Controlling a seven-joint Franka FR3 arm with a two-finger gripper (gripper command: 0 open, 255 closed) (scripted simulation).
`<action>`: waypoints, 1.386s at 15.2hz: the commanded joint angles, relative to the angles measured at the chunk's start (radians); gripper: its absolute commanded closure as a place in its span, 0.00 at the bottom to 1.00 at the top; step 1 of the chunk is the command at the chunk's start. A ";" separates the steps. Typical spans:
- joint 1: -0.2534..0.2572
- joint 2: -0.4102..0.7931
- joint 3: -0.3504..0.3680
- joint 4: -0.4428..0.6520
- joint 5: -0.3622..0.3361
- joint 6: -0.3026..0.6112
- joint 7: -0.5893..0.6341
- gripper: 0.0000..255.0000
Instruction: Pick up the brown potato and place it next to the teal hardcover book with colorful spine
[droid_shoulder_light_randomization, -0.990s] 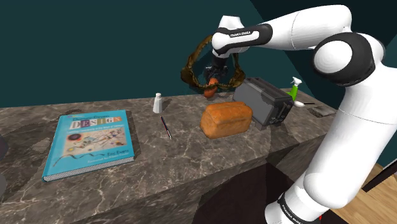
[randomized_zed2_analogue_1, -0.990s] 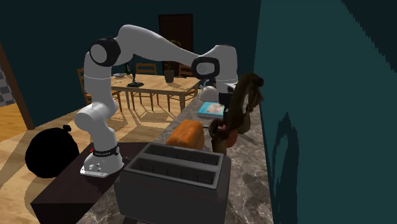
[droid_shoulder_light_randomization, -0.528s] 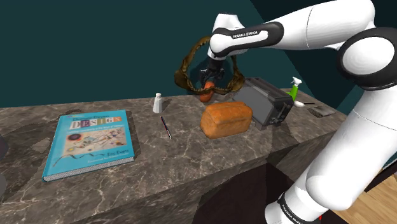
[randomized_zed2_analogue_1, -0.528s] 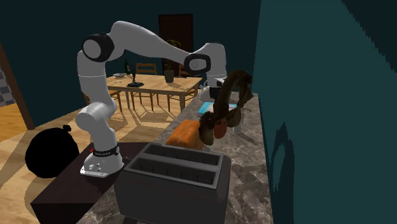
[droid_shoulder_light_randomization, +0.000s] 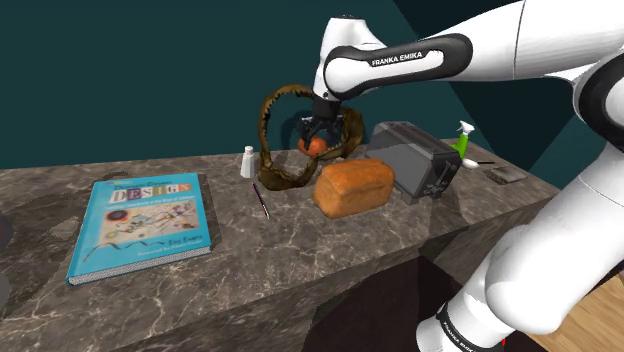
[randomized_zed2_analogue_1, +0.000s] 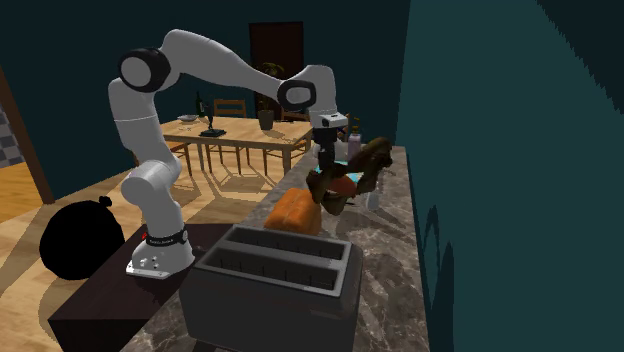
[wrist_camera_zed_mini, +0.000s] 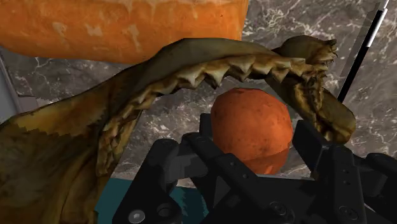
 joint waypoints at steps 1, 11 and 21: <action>0.022 -0.022 0.026 -0.030 -0.002 0.003 0.051 1.00; 0.129 -0.092 0.161 -0.098 0.007 -0.025 0.287 1.00; 0.235 -0.062 0.308 -0.051 0.010 -0.070 0.535 1.00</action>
